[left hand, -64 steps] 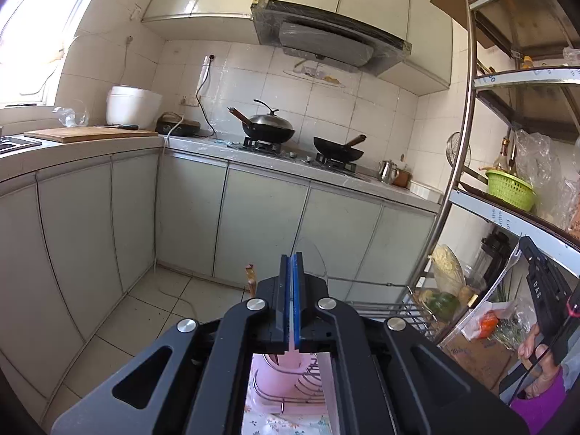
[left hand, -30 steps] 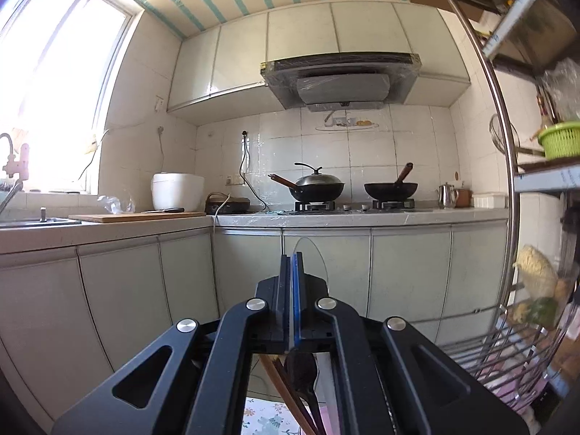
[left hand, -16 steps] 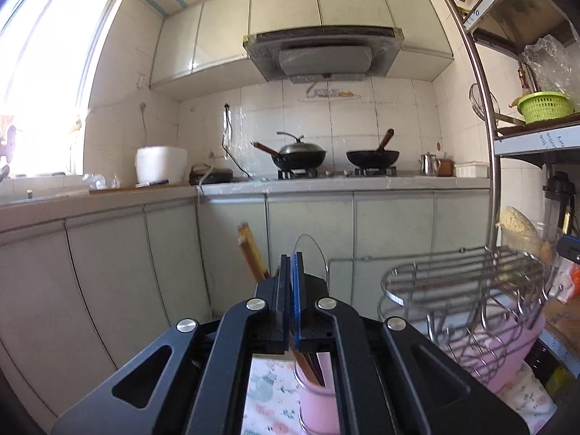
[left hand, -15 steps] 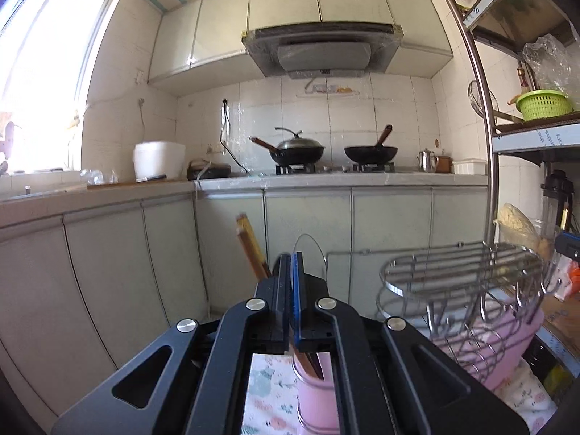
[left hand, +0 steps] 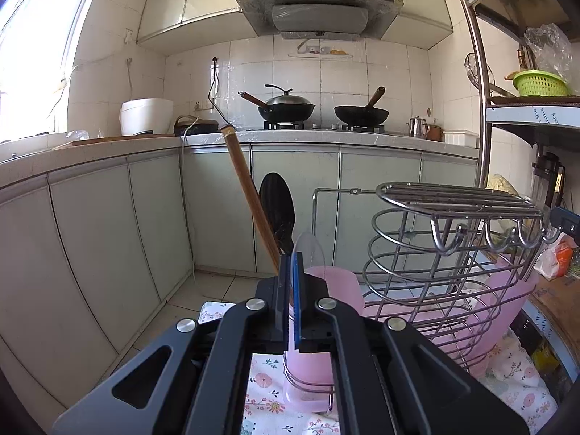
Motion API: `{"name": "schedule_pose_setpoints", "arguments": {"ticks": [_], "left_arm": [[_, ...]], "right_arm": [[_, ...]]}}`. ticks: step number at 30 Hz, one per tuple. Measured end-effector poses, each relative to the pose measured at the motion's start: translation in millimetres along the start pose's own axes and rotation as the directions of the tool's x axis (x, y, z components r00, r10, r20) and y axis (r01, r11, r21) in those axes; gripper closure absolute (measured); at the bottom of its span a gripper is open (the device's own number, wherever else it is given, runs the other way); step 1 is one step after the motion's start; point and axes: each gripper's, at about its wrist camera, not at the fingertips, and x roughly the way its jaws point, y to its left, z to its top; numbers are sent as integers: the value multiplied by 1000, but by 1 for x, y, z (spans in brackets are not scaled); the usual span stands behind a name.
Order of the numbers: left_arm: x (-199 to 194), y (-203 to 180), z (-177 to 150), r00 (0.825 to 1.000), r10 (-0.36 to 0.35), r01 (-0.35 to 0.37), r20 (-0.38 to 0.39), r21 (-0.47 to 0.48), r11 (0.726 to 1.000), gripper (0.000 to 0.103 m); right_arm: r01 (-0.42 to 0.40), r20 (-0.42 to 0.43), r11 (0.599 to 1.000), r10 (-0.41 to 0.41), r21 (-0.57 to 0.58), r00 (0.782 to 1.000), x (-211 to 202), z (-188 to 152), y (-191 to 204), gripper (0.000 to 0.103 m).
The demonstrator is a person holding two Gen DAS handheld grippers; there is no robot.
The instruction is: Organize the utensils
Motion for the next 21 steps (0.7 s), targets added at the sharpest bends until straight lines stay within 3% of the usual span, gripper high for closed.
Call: {"name": "schedule_pose_setpoints", "arguments": {"ticks": [5, 7, 8, 11, 21], "left_arm": [[0, 5, 3, 1000, 2, -3, -29, -23, 1000, 101], [1, 8, 3, 998, -17, 14, -64, -37, 999, 95], [2, 10, 3, 996, -31, 27, -87, -47, 999, 89], [-1, 15, 0, 992, -52, 44, -116, -72, 996, 80], [-17, 23, -6, 984, -84, 69, -155, -100, 993, 77]], "right_arm": [[-7, -29, 1000, 8, 10, 1000, 0, -1, -1, 96], [-25, -34, 999, 26, 28, 999, -3, -3, -3, 79], [-35, -32, 999, 36, 40, 999, -4, -3, -4, 77], [-44, -31, 997, 46, 56, 998, -8, -3, -6, 77], [-48, -21, 997, 49, 63, 999, -30, -9, -7, 77]]}}
